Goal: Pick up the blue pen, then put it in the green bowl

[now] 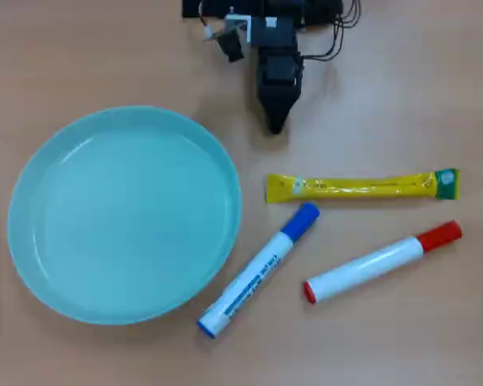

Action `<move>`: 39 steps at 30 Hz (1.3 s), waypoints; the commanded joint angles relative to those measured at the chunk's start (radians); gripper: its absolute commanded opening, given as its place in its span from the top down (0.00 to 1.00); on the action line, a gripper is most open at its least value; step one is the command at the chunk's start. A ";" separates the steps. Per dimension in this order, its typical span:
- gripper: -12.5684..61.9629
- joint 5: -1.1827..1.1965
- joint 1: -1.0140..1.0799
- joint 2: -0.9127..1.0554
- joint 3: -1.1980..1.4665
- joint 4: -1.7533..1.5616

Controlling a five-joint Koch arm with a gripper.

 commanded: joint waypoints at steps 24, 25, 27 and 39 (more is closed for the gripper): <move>0.80 0.009 0.021 0.091 0.021 0.132; 0.80 0.008 0.029 0.091 0.021 0.132; 0.79 0.008 0.038 0.091 0.021 0.138; 0.80 0.006 0.035 0.091 -0.130 0.357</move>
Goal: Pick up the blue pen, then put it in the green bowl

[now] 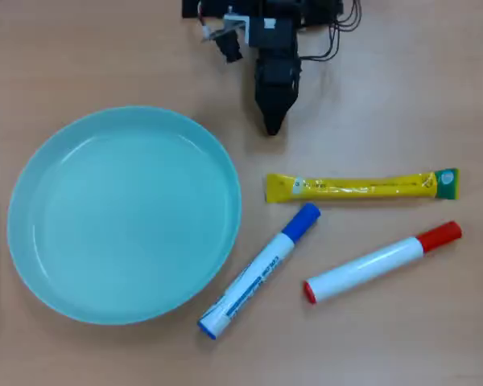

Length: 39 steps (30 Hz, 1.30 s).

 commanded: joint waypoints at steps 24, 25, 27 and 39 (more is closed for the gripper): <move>0.80 -0.097 -0.202 0.077 -0.667 0.747; 0.80 -0.097 -0.202 0.075 -0.687 0.753; 0.80 -0.097 -0.202 0.074 -0.733 0.781; 0.83 -0.084 -0.204 -0.261 -1.258 1.085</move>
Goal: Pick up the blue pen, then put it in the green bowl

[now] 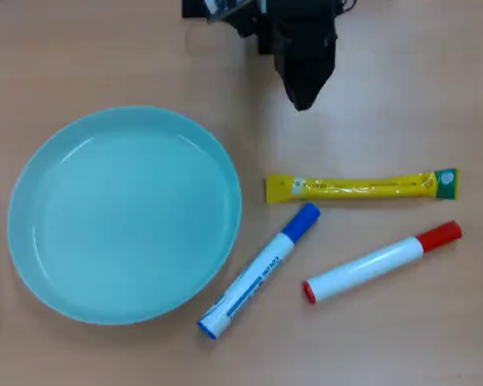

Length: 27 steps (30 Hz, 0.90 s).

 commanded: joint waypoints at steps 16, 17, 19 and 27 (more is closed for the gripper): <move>0.83 -0.028 0.021 -0.413 -0.638 0.299; 0.83 -0.044 0.021 -0.445 -0.663 0.304; 0.82 -0.126 0.023 -0.489 -0.698 0.305; 0.82 -0.413 0.041 -0.635 -0.850 0.307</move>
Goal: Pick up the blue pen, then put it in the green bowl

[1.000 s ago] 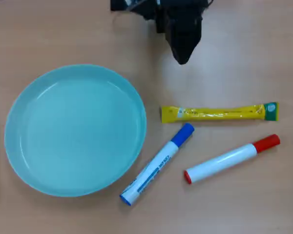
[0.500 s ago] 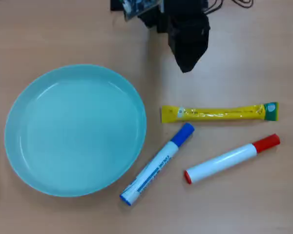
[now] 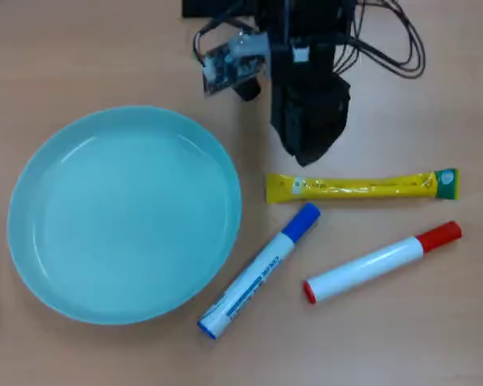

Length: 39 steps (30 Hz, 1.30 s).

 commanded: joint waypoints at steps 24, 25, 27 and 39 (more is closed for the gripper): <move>0.48 -0.518 0.071 -0.325 -0.299 0.064; 0.48 -0.541 0.071 -0.330 -0.299 0.063; 0.48 -0.588 0.071 -0.347 -0.301 0.057; 0.39 -0.641 0.071 -0.440 -0.360 0.028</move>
